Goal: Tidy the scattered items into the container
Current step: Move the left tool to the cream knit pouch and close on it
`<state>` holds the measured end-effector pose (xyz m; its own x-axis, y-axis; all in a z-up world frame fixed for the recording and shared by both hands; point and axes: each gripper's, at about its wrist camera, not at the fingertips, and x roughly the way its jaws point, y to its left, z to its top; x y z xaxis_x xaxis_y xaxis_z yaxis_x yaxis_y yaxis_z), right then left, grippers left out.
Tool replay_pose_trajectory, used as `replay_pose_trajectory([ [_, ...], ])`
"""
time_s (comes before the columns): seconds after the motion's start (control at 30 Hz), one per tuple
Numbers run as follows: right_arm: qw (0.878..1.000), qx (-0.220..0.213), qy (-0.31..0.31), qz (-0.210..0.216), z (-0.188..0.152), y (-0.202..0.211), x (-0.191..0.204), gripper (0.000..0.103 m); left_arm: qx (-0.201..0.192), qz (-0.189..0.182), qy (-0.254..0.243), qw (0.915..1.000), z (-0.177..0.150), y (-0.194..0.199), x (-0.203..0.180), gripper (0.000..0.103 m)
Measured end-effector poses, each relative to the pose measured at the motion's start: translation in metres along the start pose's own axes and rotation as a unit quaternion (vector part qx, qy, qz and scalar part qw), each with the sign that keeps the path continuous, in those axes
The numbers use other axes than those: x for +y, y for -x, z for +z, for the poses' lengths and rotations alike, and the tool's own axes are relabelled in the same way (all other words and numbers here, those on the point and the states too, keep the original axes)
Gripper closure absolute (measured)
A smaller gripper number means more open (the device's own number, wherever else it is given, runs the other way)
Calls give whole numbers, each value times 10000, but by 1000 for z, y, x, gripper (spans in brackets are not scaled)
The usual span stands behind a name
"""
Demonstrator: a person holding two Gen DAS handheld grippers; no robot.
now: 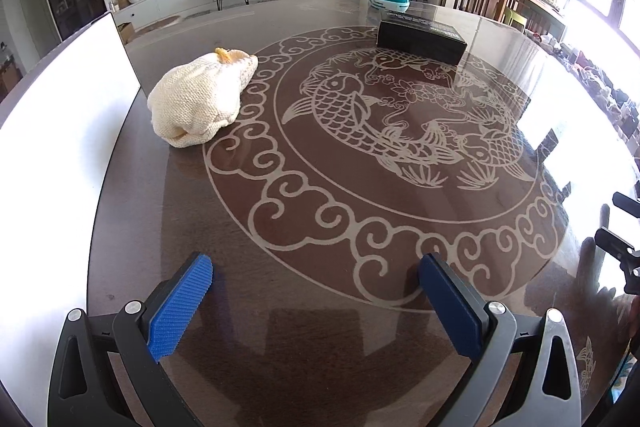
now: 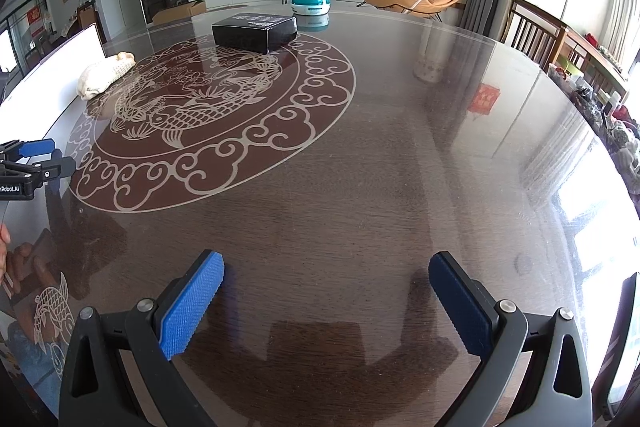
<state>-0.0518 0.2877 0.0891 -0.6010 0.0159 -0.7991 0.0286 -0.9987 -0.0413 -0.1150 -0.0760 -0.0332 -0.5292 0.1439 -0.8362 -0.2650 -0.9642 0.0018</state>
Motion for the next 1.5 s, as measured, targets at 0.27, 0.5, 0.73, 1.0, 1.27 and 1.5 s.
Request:
replay_pose_trajectory([
  [0.27,9999,-43,90,-56,-1,1,3,0,-3,180,270,9995,25,-17,27,0],
  [0.5,9999,-90,132,-45,-2,3,5,0,246,134,199,9994,38,-23,29,0],
  [0.73,9997,-137,185,-48,-3,5,6,0,311,213,202,9991,40,-22,28,0],
  [1.0,9994,-227,244,-105,-3,8,9,0,-415,786,-630,9941,53,12,10,0],
  [1.27,9967,-419,546,-420,-5,13,20,0,-335,1095,-653,9913,90,-16,33,0],
  [1.5,9990,-154,405,-131,-2,4,12,0,-36,757,-190,9969,107,-58,55,0],
])
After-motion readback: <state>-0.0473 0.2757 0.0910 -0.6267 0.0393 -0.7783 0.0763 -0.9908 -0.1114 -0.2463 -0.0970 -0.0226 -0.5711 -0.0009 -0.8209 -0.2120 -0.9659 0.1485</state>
